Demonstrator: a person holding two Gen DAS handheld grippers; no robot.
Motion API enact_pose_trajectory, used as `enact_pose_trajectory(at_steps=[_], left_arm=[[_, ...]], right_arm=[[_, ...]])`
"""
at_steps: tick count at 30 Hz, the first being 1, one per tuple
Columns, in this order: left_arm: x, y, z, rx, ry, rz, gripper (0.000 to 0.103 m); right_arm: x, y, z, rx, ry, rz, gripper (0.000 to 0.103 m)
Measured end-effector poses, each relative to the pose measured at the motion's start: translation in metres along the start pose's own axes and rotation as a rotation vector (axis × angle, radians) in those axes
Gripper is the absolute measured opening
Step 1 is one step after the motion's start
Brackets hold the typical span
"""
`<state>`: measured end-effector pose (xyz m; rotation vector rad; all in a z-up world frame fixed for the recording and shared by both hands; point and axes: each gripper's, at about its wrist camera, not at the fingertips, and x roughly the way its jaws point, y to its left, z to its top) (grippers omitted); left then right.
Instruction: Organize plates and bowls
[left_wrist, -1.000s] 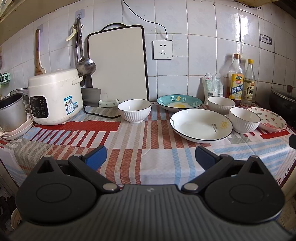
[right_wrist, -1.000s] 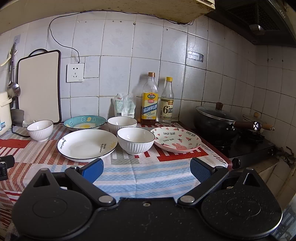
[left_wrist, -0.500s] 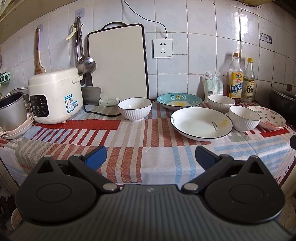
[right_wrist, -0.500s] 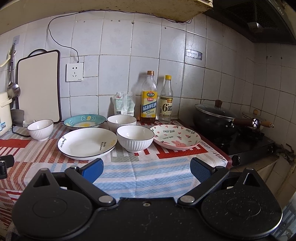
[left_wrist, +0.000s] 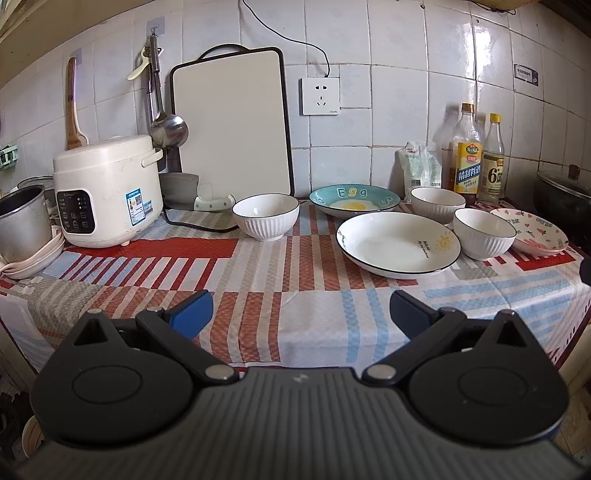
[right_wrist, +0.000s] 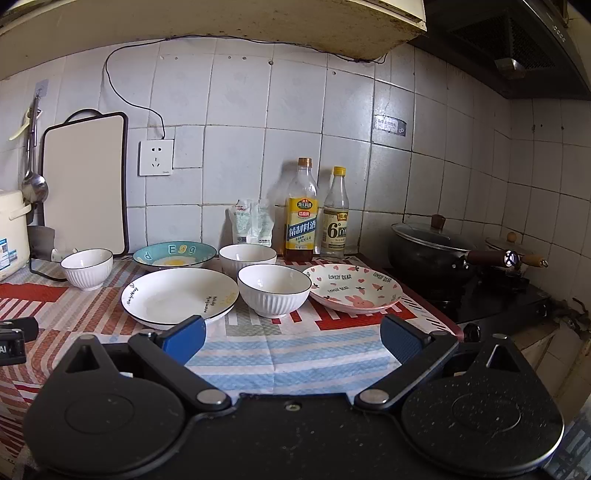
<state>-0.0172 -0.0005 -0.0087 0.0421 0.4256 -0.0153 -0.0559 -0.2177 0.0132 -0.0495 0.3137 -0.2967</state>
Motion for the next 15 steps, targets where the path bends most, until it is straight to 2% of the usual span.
enact_pose_trajectory(at_steps=[8,12,15], left_arm=[[-0.001,-0.001,0.000,0.019,-0.023,-0.010,0.103],[0.000,0.003,0.011,0.025,-0.035,-0.032,0.103],[-0.006,0.009,0.024,0.018,-0.092,-0.052,0.103]], right_arm=[[0.005,-0.004,-0.002,0.002,-0.006,0.013,0.102],[0.008,-0.006,0.001,-0.001,-0.032,0.047,0.102],[0.002,-0.008,0.010,-0.008,-0.075,0.118,0.102]])
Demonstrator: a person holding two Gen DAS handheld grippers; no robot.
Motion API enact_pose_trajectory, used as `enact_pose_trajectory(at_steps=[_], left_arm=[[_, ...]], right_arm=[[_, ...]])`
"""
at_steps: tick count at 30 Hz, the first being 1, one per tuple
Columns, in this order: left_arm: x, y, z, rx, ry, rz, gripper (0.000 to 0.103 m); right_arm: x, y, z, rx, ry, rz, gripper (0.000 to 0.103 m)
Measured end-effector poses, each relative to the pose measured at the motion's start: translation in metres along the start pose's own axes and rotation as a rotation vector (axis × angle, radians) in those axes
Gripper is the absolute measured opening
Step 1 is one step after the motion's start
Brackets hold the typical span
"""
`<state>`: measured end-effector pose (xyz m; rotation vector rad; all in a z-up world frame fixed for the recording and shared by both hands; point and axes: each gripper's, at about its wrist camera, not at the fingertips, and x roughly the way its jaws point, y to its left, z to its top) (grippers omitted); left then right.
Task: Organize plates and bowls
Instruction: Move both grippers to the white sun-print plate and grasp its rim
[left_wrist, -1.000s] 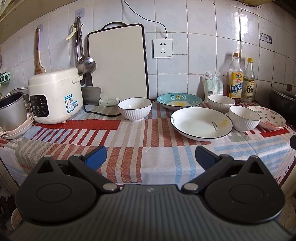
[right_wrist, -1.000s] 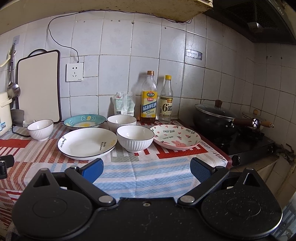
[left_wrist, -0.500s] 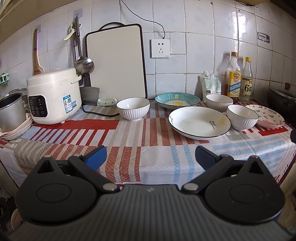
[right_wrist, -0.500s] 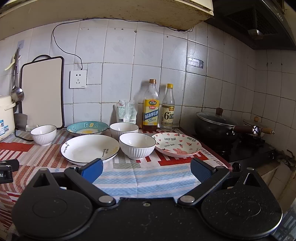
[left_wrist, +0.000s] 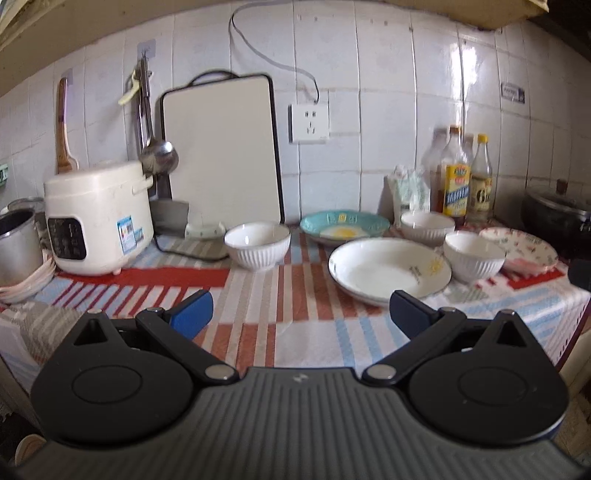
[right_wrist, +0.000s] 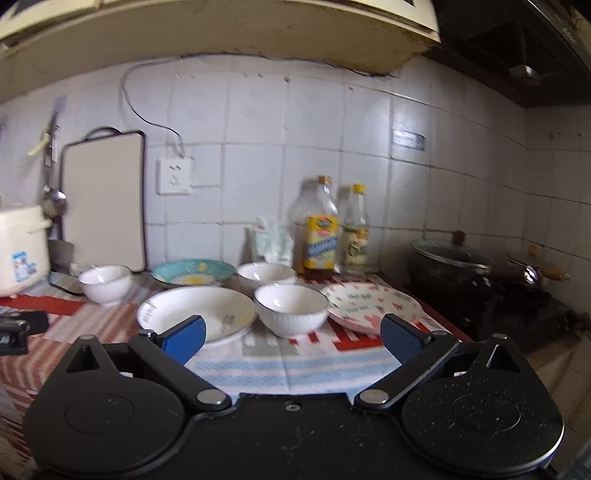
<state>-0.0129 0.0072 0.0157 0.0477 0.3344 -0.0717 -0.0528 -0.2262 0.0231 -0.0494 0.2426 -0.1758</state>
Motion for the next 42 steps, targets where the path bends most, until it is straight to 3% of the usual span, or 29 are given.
enact_pose_trajectory(at_steps=[6,10,16,18,20,24,30,34,37,42], left_arm=[[0.026,0.012,0.037,-0.046,-0.008,-0.068,0.103],[0.056,0.012,0.051,-0.068,0.015,-0.118,0.103],[0.115,-0.009,0.058,-0.021,0.146,-0.215,0.101],[0.134,-0.017,0.057,0.007,0.178,-0.210,0.094],[0.152,-0.023,0.056,0.026,0.212,-0.209,0.089],[0.189,-0.024,0.042,0.019,0.280,-0.202,0.074],[0.233,-0.013,0.028,-0.024,0.349,-0.238,0.059],[0.249,-0.013,0.026,-0.016,0.347,-0.236,0.048],[0.264,-0.008,0.025,-0.059,0.368,-0.241,0.033],[0.281,-0.006,0.024,-0.067,0.392,-0.247,0.024]], right_arm=[[0.020,-0.017,0.010,-0.001,-0.057,0.135,0.101],[0.050,-0.026,0.016,0.029,0.026,0.234,0.096],[0.097,-0.020,0.017,0.026,0.115,0.308,0.096],[0.119,-0.020,0.018,0.059,0.173,0.356,0.096],[0.140,-0.018,0.016,0.085,0.227,0.381,0.088],[0.178,-0.010,0.005,0.110,0.299,0.368,0.085],[0.211,0.002,-0.015,0.144,0.353,0.361,0.080],[0.228,0.010,-0.021,0.164,0.378,0.357,0.066],[0.236,0.014,-0.023,0.167,0.372,0.332,0.054],[0.240,0.020,-0.023,0.133,0.343,0.277,0.039]])
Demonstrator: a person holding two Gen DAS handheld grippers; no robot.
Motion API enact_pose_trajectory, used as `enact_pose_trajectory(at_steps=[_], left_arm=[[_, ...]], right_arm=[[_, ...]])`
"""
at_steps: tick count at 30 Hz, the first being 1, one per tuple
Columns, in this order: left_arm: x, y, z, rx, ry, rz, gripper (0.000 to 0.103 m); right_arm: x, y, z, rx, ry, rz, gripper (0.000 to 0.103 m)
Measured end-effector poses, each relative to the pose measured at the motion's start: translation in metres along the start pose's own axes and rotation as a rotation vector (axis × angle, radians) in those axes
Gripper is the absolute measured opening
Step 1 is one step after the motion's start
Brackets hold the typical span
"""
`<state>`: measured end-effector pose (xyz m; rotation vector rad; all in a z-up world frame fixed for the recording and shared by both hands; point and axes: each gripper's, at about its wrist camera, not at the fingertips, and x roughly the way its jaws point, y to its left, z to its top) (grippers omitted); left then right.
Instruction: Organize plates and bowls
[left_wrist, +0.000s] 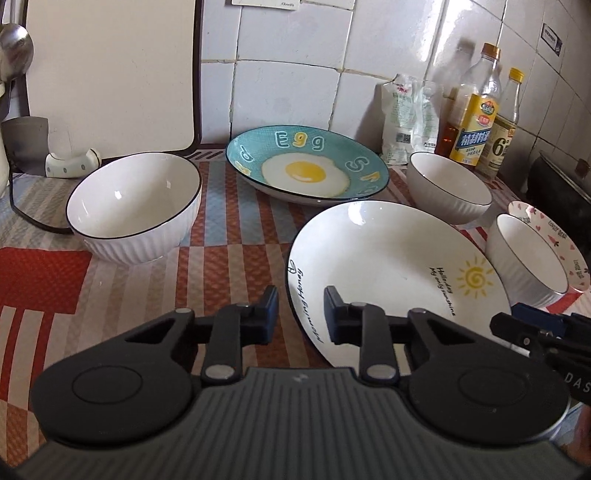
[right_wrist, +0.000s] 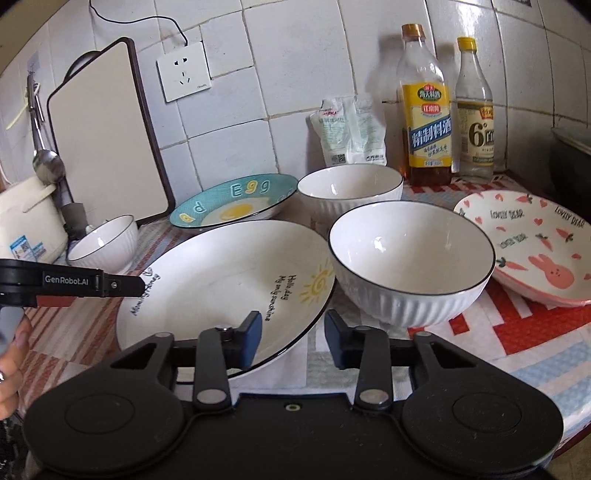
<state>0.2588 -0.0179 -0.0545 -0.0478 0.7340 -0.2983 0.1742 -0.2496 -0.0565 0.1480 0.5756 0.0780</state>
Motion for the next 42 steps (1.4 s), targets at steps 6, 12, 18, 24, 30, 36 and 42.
enact_pose_trajectory(at_steps=[6,12,18,24,30,36,42], left_arm=[[0.017,0.004,0.002,-0.040,0.041,-0.033,0.024],[0.031,0.008,0.004,-0.085,0.077,-0.029,0.024],[0.038,0.006,0.011,-0.071,0.117,-0.044,0.025],[0.037,0.004,0.004,-0.041,0.046,-0.044,0.018],[0.031,-0.003,0.002,-0.019,0.011,0.011,0.018],[0.012,-0.002,0.000,-0.006,-0.028,0.030,0.018],[-0.014,0.003,-0.007,0.004,-0.049,0.052,0.018]], right_arm=[[0.006,-0.003,0.002,0.025,0.008,-0.025,0.036],[0.016,-0.004,0.002,0.053,0.053,-0.043,0.035],[0.033,-0.010,0.005,0.118,0.094,-0.018,0.035],[0.040,-0.008,0.004,0.104,0.045,-0.033,0.030],[0.035,-0.007,0.006,0.088,0.045,-0.026,0.029],[0.021,0.004,0.006,0.057,-0.002,-0.025,0.029],[0.010,0.016,0.004,0.054,-0.028,-0.005,0.029]])
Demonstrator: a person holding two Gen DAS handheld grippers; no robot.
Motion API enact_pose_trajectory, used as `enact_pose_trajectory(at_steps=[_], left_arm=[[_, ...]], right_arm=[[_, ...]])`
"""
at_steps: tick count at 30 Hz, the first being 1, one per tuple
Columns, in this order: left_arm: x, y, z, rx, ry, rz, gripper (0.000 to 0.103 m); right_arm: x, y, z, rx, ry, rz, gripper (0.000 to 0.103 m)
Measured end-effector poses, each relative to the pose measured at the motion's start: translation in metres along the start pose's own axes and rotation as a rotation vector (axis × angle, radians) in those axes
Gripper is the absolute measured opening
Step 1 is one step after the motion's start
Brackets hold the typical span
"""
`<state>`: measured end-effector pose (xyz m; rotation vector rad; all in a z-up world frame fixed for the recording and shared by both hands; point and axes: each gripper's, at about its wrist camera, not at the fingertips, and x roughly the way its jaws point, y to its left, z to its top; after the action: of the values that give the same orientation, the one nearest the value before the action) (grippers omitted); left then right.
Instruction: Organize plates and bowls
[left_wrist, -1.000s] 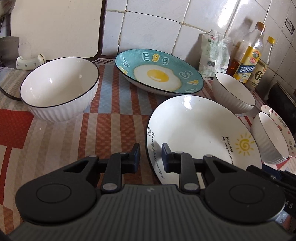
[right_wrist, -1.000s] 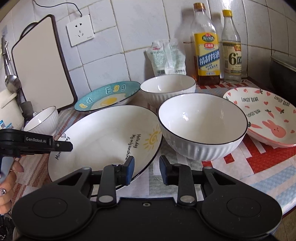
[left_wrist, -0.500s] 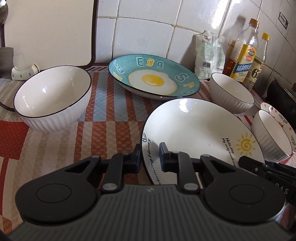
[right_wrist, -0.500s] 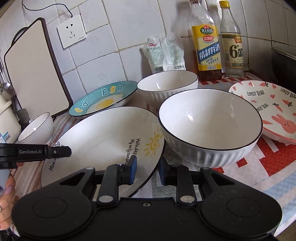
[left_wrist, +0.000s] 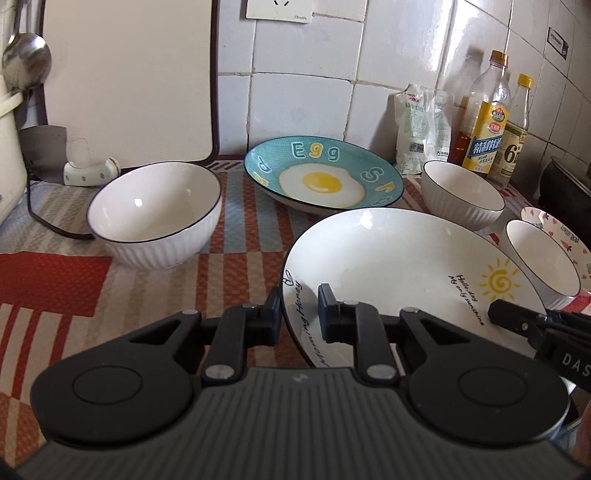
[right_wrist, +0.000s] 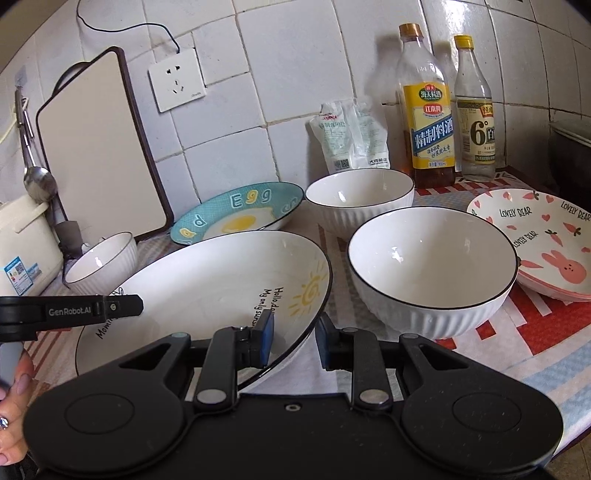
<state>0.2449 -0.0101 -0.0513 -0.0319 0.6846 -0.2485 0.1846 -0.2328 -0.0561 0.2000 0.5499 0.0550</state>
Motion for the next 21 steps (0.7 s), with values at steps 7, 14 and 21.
enact_pose_trajectory(at_steps=[7,14,21], left_arm=[[-0.031,0.022,-0.012,-0.015,-0.005,0.026,0.018],[-0.042,0.034,-0.025,-0.012,0.001,0.037,0.018],[-0.026,0.039,-0.036,-0.034,0.039,0.024,0.018]], right_arm=[[-0.009,0.022,-0.007,-0.023,0.003,0.051,0.029],[-0.011,0.034,-0.018,-0.045,0.011,0.095,0.029],[0.001,0.032,-0.026,-0.071,0.036,0.098,0.029]])
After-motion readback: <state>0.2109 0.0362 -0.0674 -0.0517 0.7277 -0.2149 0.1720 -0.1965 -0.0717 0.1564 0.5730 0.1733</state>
